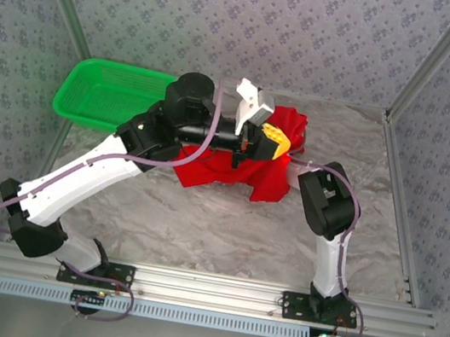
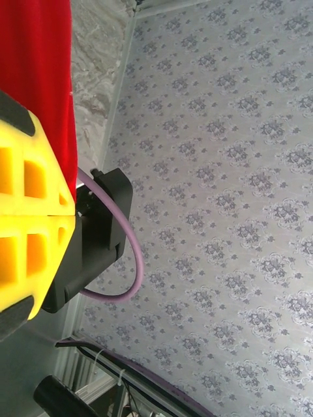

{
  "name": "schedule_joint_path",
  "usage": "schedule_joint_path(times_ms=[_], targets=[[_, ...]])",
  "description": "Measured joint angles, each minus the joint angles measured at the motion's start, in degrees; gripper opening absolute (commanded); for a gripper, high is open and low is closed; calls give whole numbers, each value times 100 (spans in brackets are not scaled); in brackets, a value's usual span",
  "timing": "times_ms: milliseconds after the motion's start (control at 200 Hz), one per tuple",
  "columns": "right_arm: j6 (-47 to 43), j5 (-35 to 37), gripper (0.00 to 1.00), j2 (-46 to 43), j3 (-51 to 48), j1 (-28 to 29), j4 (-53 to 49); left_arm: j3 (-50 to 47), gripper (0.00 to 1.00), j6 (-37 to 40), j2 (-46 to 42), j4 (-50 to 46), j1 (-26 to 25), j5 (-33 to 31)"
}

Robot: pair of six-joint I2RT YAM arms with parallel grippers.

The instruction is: Fold the inside-out t-shirt

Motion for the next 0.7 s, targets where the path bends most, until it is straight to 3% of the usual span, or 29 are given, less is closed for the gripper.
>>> schedule_joint_path(times_ms=[455,600,700], targets=[[-24,-415,62,81,295,2,-1661,-437,0,101,-452,-79,282,-426],[-52,-562,57,94,411,2,-1958,-649,0,98,-675,-26,433,-511],[-111,-640,49,157,538,-2,-2081,-745,0,87,-798,48,509,-575]])
